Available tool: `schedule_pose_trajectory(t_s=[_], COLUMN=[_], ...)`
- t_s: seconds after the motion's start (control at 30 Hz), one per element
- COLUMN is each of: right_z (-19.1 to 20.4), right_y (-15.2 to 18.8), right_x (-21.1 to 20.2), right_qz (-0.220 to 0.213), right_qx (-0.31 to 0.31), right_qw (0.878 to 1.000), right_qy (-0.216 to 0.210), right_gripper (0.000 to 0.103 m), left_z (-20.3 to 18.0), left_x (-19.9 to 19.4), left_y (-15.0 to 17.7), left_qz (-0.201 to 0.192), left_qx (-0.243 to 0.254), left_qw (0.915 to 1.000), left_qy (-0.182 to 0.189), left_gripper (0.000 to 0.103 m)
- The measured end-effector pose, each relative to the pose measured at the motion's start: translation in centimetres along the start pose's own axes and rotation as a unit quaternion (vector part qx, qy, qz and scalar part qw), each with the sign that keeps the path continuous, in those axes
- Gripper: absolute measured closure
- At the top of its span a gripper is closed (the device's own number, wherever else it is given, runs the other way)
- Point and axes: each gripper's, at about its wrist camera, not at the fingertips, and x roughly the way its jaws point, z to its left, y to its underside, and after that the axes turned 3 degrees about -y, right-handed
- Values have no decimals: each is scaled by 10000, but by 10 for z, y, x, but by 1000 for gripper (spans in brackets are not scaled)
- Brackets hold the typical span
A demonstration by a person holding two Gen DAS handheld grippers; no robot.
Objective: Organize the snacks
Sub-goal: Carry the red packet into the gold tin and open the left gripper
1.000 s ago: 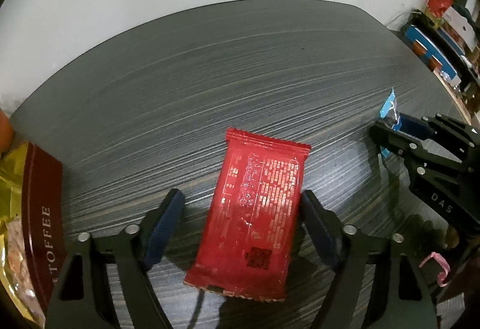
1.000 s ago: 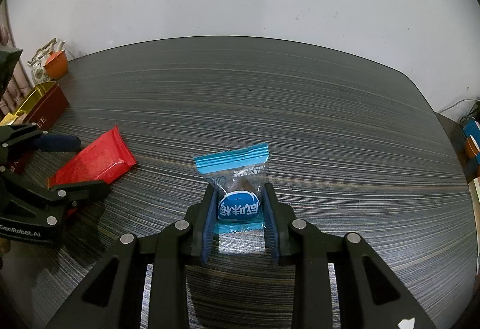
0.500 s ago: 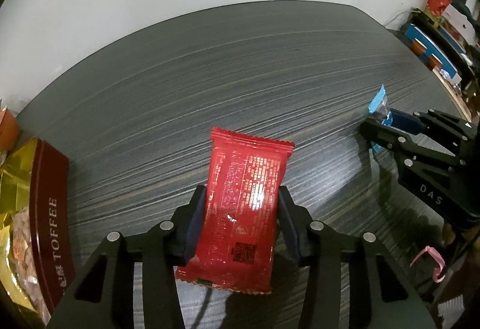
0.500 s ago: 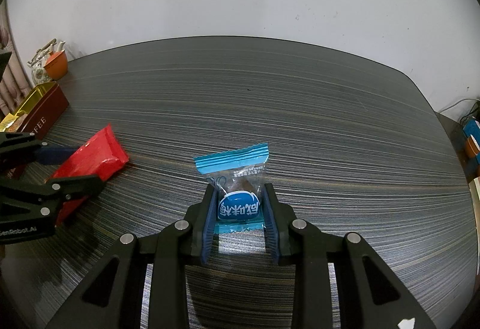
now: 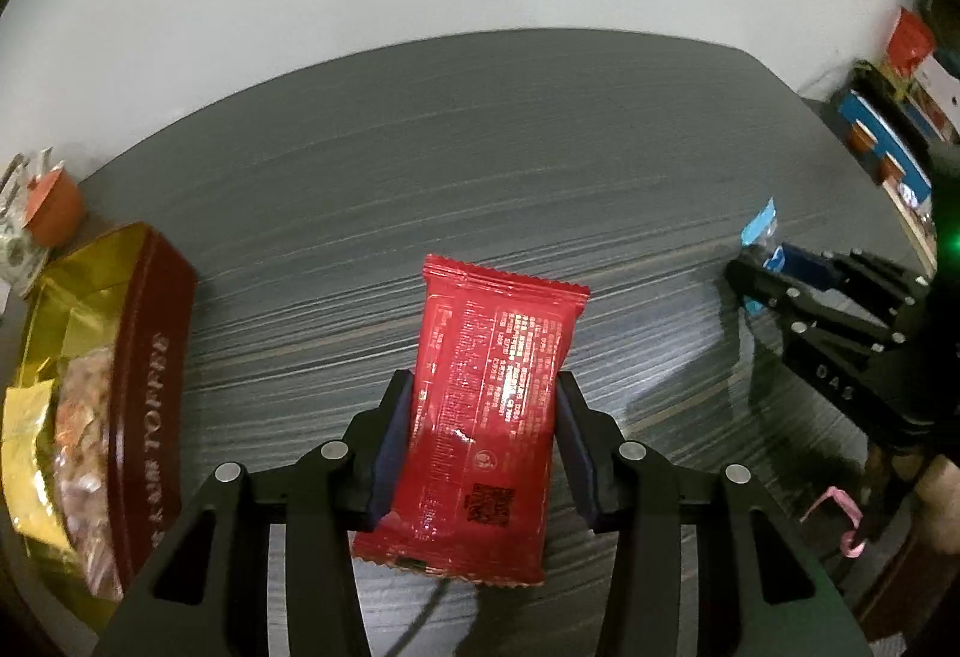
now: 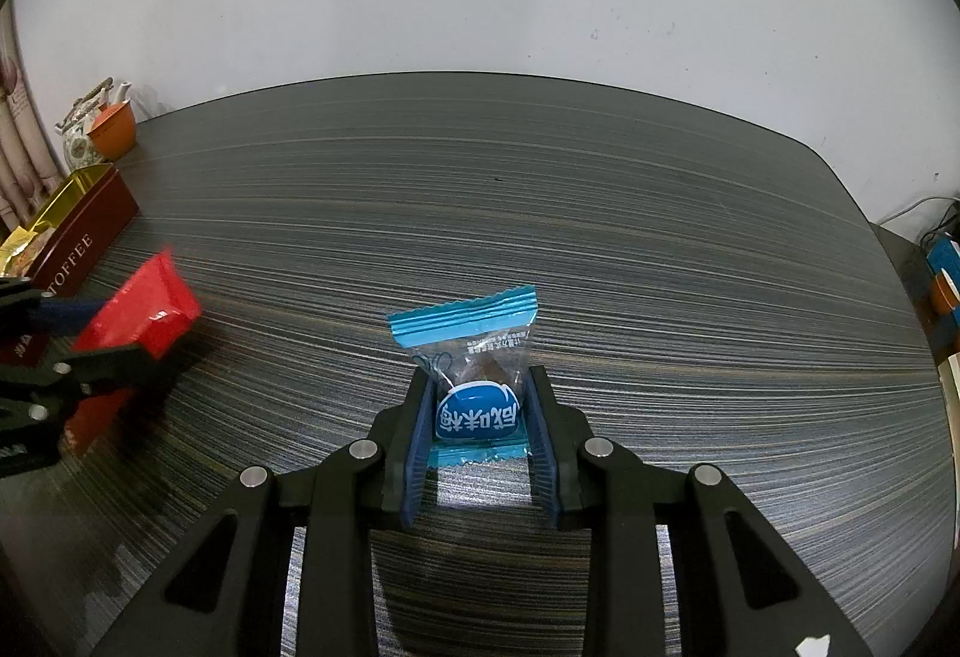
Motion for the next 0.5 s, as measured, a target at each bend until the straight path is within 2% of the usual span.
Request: schedule_pose_trajectory(t_s=[0.3, 0.5], right_z=[0, 0], right_y=[0, 0], right_x=[0, 0], right_qz=[2, 2], right_qx=[-1, -1], right_qw=[10000, 10000], right_qy=[0, 0], right_gripper=[75, 75], left_z=[8, 40], left_x=[-38, -62], left_y=[-11, -8], left_qz=[-317, -470], left_qx=[-335, -580], left_qw=[9989, 9967], left_qy=[-127, -330], left_gripper=[56, 56])
